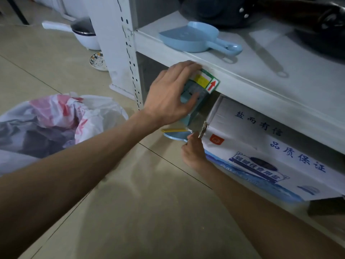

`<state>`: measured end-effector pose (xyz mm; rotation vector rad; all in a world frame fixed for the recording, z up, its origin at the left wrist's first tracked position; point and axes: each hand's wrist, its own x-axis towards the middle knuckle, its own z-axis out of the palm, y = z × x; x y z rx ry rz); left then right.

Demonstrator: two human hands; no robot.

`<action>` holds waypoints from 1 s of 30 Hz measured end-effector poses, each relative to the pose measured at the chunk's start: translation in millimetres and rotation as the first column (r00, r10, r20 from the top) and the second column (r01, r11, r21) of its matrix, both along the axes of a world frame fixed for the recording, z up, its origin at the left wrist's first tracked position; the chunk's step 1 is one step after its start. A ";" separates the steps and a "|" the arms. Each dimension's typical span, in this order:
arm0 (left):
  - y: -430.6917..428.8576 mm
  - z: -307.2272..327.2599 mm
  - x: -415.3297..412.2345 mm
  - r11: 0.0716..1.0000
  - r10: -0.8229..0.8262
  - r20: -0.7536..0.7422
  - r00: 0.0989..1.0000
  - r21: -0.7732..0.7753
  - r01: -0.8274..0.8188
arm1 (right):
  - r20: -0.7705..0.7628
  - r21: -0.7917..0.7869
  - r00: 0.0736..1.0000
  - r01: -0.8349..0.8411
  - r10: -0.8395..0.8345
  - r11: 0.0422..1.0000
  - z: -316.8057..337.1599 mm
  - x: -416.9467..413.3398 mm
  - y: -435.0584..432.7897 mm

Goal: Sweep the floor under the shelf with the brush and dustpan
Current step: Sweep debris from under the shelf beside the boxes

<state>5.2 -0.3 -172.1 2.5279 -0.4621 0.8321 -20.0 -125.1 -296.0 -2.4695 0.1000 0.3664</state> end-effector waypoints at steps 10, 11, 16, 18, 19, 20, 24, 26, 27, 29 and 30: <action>-38.3 12.8 21.0 0.985 -0.066 0.111 0.992 0.167 0.047 | 0.028 -0.041 0.998 -0.050 0.051 0.998 -13.9 15.1 13.4; -38.5 14.0 24.5 0.980 -0.063 0.110 0.992 0.196 0.041 | 0.041 -0.039 0.998 -0.039 0.040 0.999 -15.0 16.7 13.6; -45.0 22.7 36.1 0.949 -0.092 0.103 0.990 0.311 0.056 | 0.066 -0.028 0.998 0.018 -0.017 0.999 -21.9 23.8 18.5; -49.1 28.2 36.1 0.935 -0.102 0.082 0.991 0.347 0.067 | 0.086 -0.033 0.995 0.051 -0.048 0.998 -22.7 25.8 21.3; -49.2 29.3 37.0 0.934 -0.098 0.059 0.993 0.351 0.071 | 0.107 -0.044 0.992 0.073 -0.068 0.996 -24.9 26.3 23.9; -49.1 30.6 38.1 0.930 -0.091 0.037 0.995 0.360 0.071 | 0.122 -0.042 0.989 0.090 -0.084 0.995 -26.8 26.1 26.0; -53.1 42.7 38.2 0.877 -0.054 0.028 0.998 0.479 0.034 | 0.157 -0.018 0.983 0.096 -0.092 0.995 -27.0 25.5 25.0; -54.4 47.5 36.4 0.846 -0.036 0.048 0.998 0.534 0.005 | 0.159 -0.002 0.983 0.097 -0.096 0.995 -26.1 25.7 23.4; -55.5 49.8 35.5 0.828 -0.034 0.060 0.998 0.560 -0.005 | 0.156 0.004 0.983 0.099 -0.098 0.995 -24.9 25.4 23.2; -57.3 52.7 34.8 0.810 -0.041 0.075 0.996 0.586 -0.011 | 0.147 0.005 0.984 0.105 -0.105 0.994 -21.3 24.7 24.0; -58.0 53.8 35.3 0.813 -0.046 0.069 0.997 0.582 -0.003 | 0.141 0.007 0.984 0.112 -0.112 0.994 -19.0 24.7 24.5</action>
